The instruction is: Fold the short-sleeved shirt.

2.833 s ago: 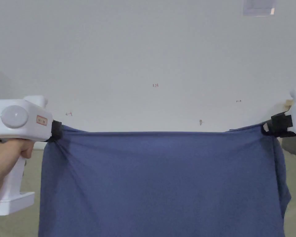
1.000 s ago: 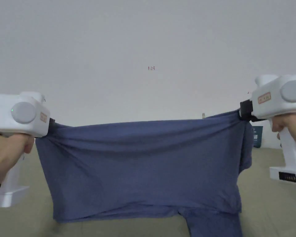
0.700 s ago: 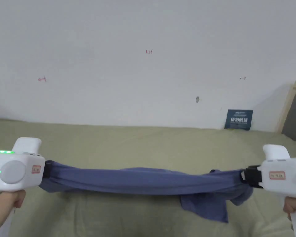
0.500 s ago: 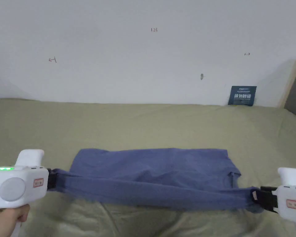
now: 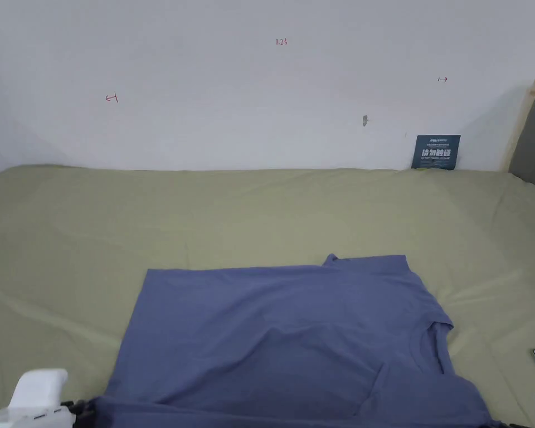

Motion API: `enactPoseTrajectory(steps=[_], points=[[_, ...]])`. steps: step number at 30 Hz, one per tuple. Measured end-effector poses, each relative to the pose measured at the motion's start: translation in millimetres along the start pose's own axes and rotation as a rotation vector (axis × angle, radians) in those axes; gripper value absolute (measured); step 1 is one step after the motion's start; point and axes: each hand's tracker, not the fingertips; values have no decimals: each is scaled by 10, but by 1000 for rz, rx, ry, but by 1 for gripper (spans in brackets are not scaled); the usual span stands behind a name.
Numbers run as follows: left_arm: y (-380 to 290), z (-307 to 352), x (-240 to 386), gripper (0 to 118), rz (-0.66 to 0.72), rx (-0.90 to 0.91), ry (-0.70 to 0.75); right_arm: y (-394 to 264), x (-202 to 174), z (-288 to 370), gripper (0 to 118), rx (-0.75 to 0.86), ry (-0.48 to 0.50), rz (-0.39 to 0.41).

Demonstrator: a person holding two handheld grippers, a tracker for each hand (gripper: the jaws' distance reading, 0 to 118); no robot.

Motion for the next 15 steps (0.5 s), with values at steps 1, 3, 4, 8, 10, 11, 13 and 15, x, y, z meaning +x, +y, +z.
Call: enactPoseTrajectory(steps=[1,3,4,8,10,11,13,15], points=[[-46,6,-18,2,10,-5,-12,-28,-13,17,5,-3,-5,5],[-103,6,-15,2,23,-3,2,-49,-2,17,5,-15,-1,3],[-122,4,-31,2,32,-6,0,-57,5,6,5,-17,1,-2],[-138,-32,-38,12,47,-4,-14,-55,-13,-49,15,-30,-5,-17],[-110,-19,-46,28,52,-16,5,-38,-33,-58,39,-41,-32,-15],[-127,-78,-96,60,71,-5,17,-30,-27,-56,77,-45,-35,-10],[-73,26,-122,118,109,47,-17,13,-72,48,118,-9,-57,2],[-4,148,-53,118,146,101,-20,94,-150,153,118,16,-47,-40]])
